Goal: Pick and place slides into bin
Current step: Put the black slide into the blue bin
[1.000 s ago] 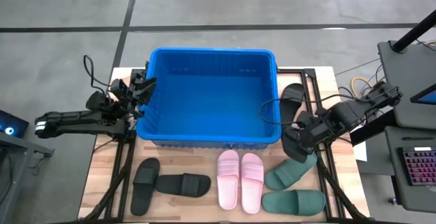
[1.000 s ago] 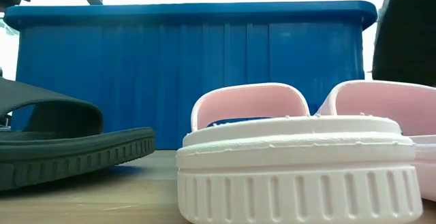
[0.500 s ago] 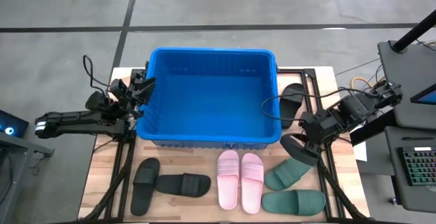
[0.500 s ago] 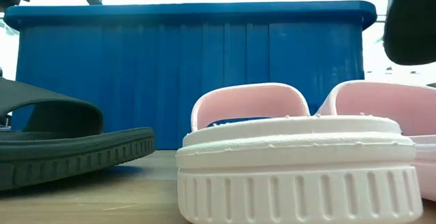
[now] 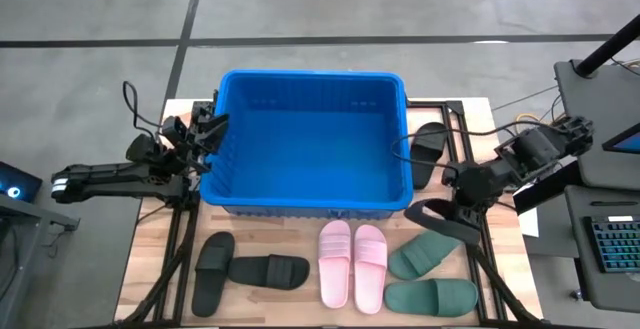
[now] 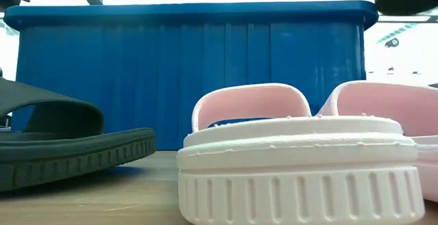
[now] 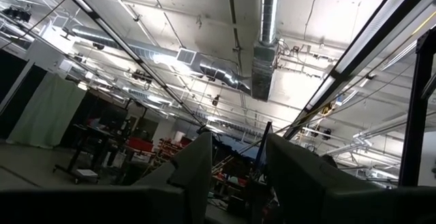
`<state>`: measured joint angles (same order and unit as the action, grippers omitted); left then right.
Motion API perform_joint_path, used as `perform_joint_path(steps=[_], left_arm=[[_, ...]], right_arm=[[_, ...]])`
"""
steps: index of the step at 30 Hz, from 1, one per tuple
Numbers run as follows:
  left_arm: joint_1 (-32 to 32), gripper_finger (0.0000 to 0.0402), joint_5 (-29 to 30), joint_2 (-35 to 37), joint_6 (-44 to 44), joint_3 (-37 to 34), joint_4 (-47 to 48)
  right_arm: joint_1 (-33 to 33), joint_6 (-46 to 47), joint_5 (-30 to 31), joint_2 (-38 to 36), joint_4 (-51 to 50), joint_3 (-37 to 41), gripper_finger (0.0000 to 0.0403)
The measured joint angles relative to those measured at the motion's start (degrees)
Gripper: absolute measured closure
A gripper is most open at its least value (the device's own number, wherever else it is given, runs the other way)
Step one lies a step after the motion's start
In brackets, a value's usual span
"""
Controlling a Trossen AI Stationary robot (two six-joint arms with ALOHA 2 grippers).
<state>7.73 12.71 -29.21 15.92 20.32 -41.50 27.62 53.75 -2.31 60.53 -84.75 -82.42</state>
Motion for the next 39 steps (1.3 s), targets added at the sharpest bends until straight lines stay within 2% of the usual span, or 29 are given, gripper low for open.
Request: perform_joint_path(steps=[6,13,25,32,39], left_arm=[[0.00,0.0276,0.00,0.00,0.23,0.02,-0.04],[0.00,0.0276,0.00,0.00,0.28,0.13,-0.04],[0.00,0.0276,0.00,0.00,0.44,0.26,-0.20],[0.00,0.0276,0.00,-0.01,0.44,0.15,-0.19],[0.00,0.0276,-0.02,0.00,0.43,0.20,-0.10]], right_arm=[[-0.10,-8.48,11.52,-0.07,5.66,-3.73,0.0390],[0.00,-13.68,18.88,-0.07,6.38,-6.59,0.0390],[-0.09,-15.78,39.29,0.43,7.46,-6.37,0.0390],[-0.16,-18.50,44.13,1.76,7.55,-6.33,0.0390],[-0.18,-20.44,51.64,3.11,7.43,-6.33,0.0390]])
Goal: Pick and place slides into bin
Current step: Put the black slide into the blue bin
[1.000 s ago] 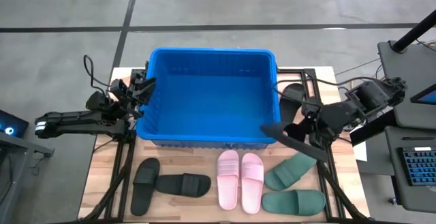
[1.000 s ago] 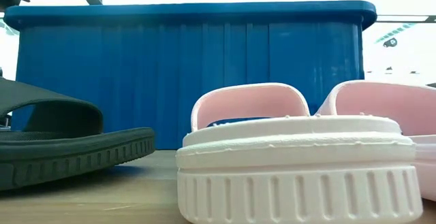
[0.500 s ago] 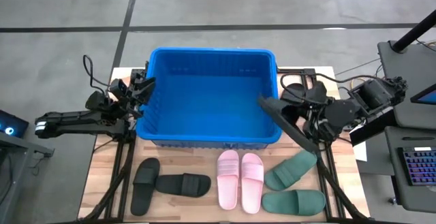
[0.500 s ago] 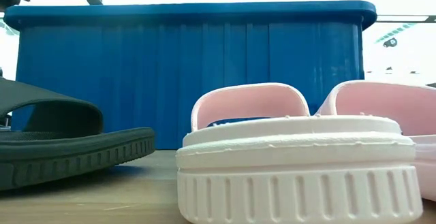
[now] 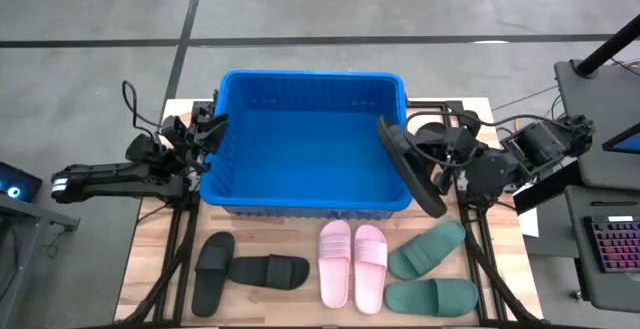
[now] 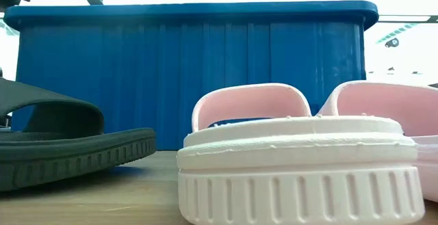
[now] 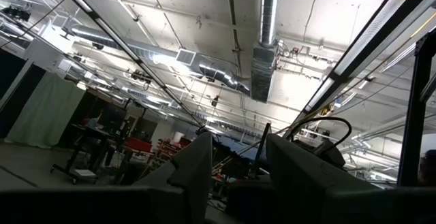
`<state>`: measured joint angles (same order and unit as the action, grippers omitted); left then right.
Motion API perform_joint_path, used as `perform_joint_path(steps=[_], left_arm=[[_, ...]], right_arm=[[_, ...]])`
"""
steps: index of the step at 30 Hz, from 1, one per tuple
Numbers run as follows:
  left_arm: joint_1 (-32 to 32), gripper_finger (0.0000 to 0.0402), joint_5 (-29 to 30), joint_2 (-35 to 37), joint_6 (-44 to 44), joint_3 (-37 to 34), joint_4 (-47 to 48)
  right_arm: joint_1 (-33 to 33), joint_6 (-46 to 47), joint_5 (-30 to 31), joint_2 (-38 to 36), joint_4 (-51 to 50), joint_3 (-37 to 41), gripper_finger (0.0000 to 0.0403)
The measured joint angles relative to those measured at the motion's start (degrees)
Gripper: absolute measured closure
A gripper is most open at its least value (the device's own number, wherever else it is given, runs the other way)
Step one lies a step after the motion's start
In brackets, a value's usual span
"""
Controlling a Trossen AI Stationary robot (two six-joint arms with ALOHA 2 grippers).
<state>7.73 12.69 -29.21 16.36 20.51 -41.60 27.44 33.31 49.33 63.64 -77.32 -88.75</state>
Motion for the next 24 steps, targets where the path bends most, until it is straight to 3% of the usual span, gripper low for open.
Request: perform_joint_path(steps=[10,18,24], left_arm=[[0.00,0.0276,0.00,-0.24,1.33,0.01,0.03],[0.00,0.0276,0.00,-0.28,1.38,-0.03,0.06],[0.01,0.0276,0.00,-0.28,1.48,-0.04,0.03]], right_arm=[[-0.70,-0.39,4.59,1.42,-0.33,0.30,0.0390],[-2.91,-2.04,13.91,4.39,-0.38,0.48,0.0390],[-6.95,-5.72,13.72,6.84,-0.48,0.70,0.0390]])
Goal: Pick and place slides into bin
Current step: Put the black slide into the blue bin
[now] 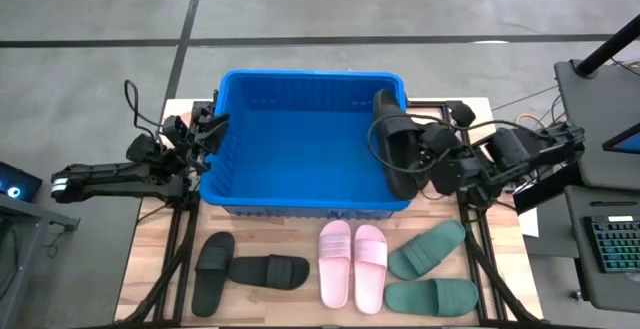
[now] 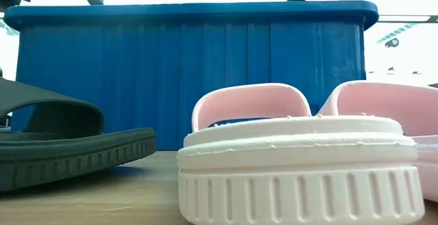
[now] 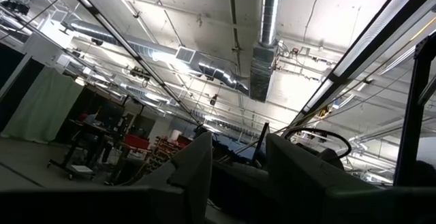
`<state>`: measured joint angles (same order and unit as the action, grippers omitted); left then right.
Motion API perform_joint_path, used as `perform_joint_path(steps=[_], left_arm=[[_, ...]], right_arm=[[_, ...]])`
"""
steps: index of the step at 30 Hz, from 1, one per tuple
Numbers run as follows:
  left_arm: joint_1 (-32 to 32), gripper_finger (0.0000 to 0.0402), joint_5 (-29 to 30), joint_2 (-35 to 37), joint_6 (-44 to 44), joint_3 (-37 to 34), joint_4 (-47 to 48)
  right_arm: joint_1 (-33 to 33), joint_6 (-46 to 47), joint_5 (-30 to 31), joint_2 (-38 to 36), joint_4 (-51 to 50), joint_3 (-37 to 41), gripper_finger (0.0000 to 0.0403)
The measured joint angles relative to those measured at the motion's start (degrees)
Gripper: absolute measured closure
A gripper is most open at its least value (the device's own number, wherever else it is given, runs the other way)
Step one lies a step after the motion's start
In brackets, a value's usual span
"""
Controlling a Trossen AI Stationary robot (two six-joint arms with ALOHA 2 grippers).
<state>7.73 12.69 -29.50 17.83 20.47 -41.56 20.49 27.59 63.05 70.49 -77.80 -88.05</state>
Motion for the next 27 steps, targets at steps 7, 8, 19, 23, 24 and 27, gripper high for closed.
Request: perform_joint_path(steps=[7,8,19,23,24,27], left_arm=[[0.02,0.0276,0.00,0.00,0.05,-0.01,-0.04],[0.00,0.0276,0.00,0.00,0.06,-0.07,0.04],[0.02,0.0276,0.00,-0.13,0.04,-0.11,0.02],[0.02,0.0276,0.00,-0.26,0.02,-0.03,-0.02],[0.00,0.0276,0.00,-0.36,0.02,-0.02,-0.04],[-0.01,0.0276,0.00,-0.30,0.96,-0.11,0.02]], right_arm=[[-4.66,-3.99,-1.01,1.83,0.20,0.00,0.0390],[-5.39,-4.99,-1.78,1.83,0.31,0.02,0.0390],[-14.69,-14.65,-9.49,3.54,4.03,0.00,0.0390],[-17.78,-18.45,-9.87,5.28,5.56,-0.50,0.0390],[-18.54,-19.52,-9.82,5.83,5.71,-0.72,0.0390],[-21.00,-22.36,-10.98,7.48,6.88,-1.52,0.0390]])
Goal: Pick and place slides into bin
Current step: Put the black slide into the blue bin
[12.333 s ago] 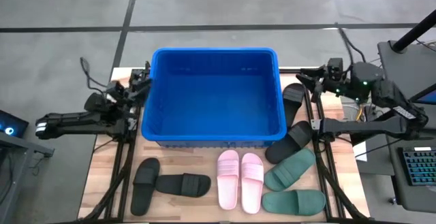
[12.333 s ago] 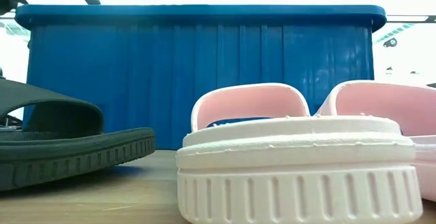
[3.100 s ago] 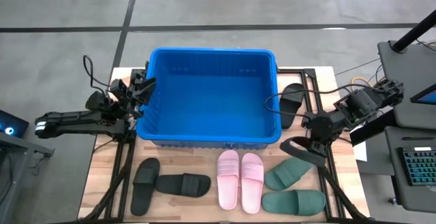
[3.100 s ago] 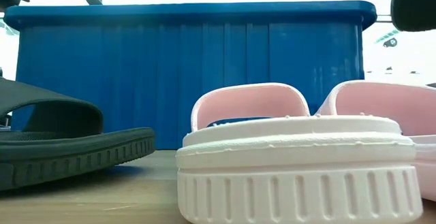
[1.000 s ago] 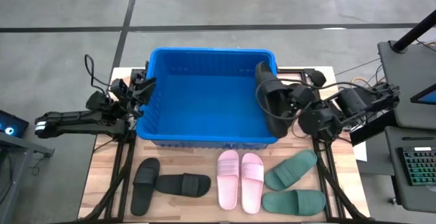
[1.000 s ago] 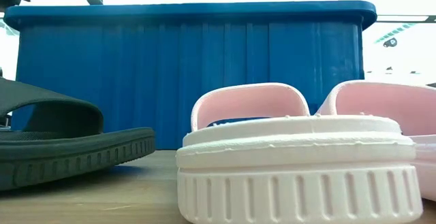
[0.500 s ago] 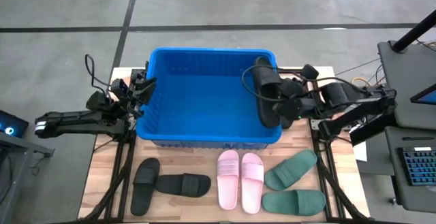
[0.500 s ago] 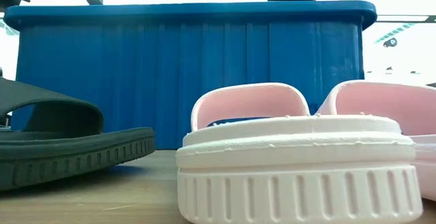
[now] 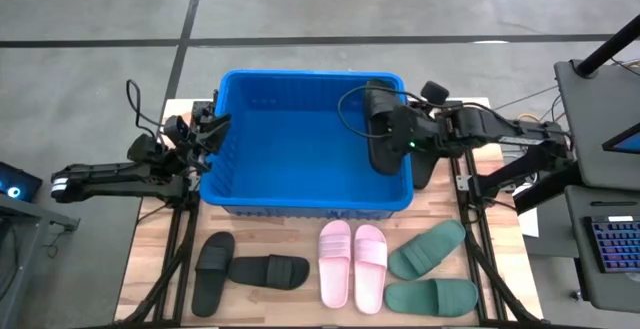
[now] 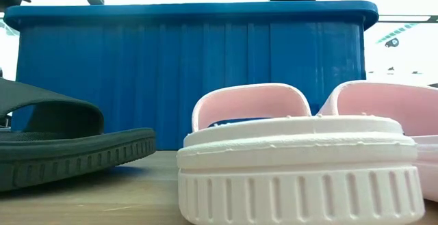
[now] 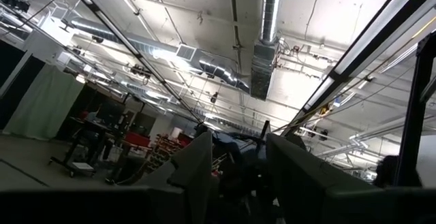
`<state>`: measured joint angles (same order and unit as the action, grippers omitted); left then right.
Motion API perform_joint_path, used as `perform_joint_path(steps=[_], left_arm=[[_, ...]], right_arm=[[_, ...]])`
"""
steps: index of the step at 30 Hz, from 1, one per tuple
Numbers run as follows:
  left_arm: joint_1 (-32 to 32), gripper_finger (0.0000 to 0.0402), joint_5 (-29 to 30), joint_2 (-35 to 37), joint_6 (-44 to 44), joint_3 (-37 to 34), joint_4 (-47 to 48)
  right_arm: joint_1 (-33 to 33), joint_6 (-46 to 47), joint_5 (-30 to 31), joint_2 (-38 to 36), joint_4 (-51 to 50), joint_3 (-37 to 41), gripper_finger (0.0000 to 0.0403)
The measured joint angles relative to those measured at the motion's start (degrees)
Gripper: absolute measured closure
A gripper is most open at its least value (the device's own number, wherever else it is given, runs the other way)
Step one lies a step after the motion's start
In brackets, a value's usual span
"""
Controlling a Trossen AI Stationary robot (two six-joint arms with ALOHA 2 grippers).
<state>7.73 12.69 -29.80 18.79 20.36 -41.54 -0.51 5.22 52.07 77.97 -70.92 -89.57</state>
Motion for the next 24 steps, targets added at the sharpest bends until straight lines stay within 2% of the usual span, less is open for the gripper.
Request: perform_joint_path(steps=[5,14,24], left_arm=[[0.01,0.0276,0.00,-0.16,1.76,-0.04,0.05],[0.02,0.0276,0.00,-0.16,1.81,-0.04,0.02],[0.02,0.0276,0.01,-0.12,1.81,-0.04,0.02]], right_arm=[[-3.54,-4.81,-4.22,3.41,1.64,-1.76,0.0390],[-7.78,-10.47,-4.52,9.93,1.90,-3.77,0.0390],[-9.10,-13.21,-4.56,15.56,2.30,-3.77,0.0390]])
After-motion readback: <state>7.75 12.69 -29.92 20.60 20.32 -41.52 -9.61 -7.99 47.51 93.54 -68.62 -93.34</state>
